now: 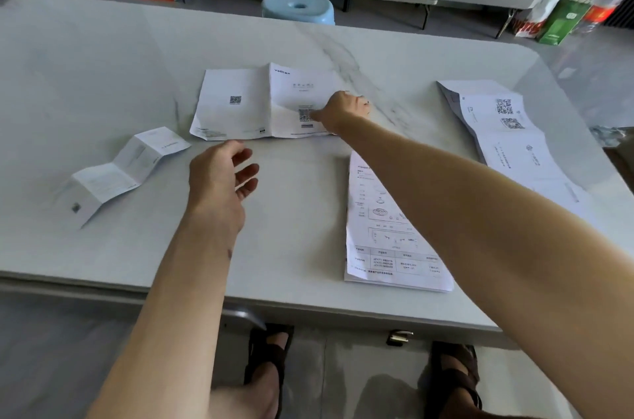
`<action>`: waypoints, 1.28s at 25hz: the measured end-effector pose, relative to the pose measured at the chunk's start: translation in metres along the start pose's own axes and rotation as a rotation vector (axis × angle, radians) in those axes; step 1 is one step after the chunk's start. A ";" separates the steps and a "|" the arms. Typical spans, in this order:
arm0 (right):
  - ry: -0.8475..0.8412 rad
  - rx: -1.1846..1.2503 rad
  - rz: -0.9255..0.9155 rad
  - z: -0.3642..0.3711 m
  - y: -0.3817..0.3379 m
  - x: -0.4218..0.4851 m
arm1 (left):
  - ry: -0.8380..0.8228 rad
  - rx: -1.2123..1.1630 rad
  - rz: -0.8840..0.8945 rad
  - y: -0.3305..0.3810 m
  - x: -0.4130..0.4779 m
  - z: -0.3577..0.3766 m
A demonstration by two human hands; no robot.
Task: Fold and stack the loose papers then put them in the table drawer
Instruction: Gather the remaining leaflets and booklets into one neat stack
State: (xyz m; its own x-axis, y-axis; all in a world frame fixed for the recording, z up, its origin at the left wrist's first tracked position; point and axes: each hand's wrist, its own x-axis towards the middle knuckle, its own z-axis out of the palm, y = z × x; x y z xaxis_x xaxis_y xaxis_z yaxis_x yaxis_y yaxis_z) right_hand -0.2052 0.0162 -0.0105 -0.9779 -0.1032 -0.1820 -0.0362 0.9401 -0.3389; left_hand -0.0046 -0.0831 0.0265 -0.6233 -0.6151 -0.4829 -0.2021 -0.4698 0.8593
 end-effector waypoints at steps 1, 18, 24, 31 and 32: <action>0.037 -0.036 0.019 0.003 -0.005 0.006 | -0.003 -0.025 -0.026 0.002 0.002 -0.001; 0.007 1.118 -0.052 -0.043 0.005 -0.011 | -0.044 -0.045 0.155 0.010 -0.008 0.009; 0.238 1.269 -0.297 -0.116 0.071 -0.099 | -0.128 0.070 0.606 0.010 -0.043 0.036; 0.125 1.409 -0.366 -0.085 0.138 -0.194 | -0.656 0.074 0.385 -0.011 -0.066 0.065; 0.139 1.390 -0.380 -0.082 0.139 -0.197 | -0.670 0.079 0.415 -0.013 -0.069 0.069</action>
State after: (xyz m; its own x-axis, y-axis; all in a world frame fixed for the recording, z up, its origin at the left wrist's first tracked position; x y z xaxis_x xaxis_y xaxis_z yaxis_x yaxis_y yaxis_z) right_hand -0.0343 0.1941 0.0534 -0.9696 -0.1626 0.1831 -0.1464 -0.2144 -0.9657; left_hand -0.0112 0.0095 0.0609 -0.9765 -0.2063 0.0622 0.1090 -0.2239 0.9685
